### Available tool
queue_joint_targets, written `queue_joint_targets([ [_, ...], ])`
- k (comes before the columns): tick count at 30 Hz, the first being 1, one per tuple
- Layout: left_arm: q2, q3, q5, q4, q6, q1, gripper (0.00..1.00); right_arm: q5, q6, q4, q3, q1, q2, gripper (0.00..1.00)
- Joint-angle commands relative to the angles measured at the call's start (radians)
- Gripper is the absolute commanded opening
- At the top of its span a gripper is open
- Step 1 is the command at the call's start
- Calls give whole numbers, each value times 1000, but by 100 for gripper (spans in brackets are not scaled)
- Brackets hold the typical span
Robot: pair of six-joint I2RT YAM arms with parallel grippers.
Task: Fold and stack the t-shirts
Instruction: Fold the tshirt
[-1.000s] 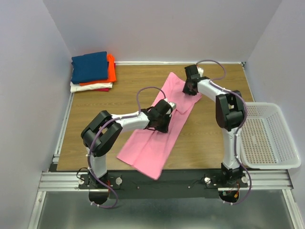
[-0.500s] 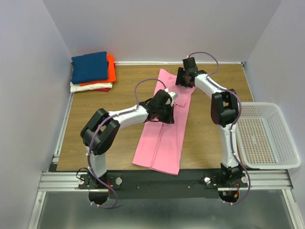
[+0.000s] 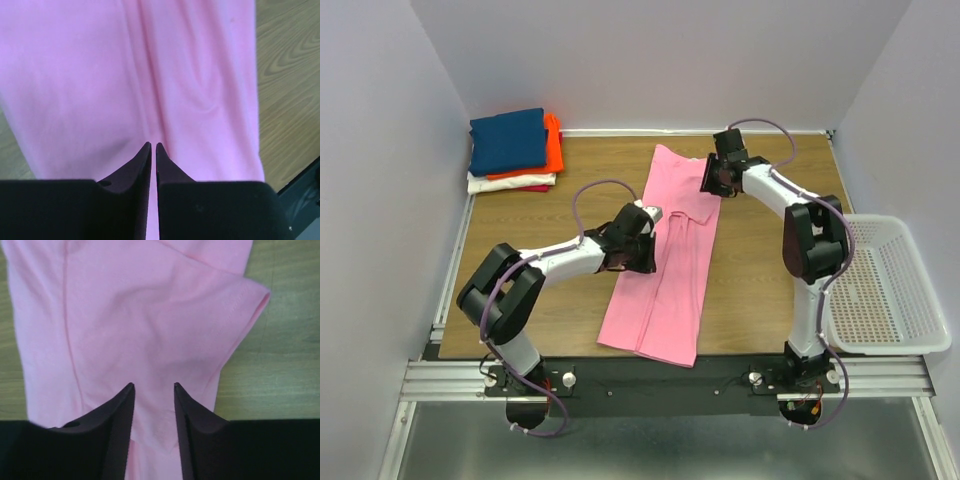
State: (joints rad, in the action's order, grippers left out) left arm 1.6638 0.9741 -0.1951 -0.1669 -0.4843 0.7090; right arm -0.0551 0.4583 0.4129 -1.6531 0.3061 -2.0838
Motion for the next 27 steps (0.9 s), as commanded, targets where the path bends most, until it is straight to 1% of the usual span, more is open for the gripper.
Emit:
queue_joint_targets([
  [1, -44, -54, 42, 3, -19, 6, 14, -19, 16, 26, 42, -1, -41, 41],
  [3, -42, -63, 34, 16, -26, 7, 14, -17, 13, 26, 35, -1, -62, 37],
  [7, -33, -52, 25, 32, -30, 7, 13, -37, 2, 26, -26, -1, -136, 37],
  [10, -32, -26, 28, 29, -22, 3, 13, -72, -15, 27, -65, -1, -202, 36],
  [11, -30, -8, 29, 29, -17, -3, 13, -95, -21, 29, -100, -1, -238, 36],
  [14, -24, 15, -1, 43, -13, -46, 13, -123, -35, 29, -157, -2, -291, 36],
  [16, -13, 23, -44, 64, -14, -86, 13, -127, -40, 30, -230, -2, -344, 37],
  [18, -4, 40, -58, 76, -14, -100, 13, -120, -41, 33, -310, -5, -380, 37],
  [20, 11, 60, -69, 79, -13, -112, 13, -115, -41, 37, -361, -4, -426, 42],
  [21, 17, 66, -73, 84, -13, -115, 13, -111, -41, 37, -417, -4, -439, 46],
  [23, 30, 80, -84, 93, -14, -123, 15, -100, -49, 38, -479, -7, -485, 50],
  [24, 37, 81, -101, 104, -20, -129, 17, -89, -53, 38, -528, -7, -495, 55],
  [27, 42, 86, -127, 121, -28, -141, 20, -68, -61, 40, -586, -7, -516, 59],
])
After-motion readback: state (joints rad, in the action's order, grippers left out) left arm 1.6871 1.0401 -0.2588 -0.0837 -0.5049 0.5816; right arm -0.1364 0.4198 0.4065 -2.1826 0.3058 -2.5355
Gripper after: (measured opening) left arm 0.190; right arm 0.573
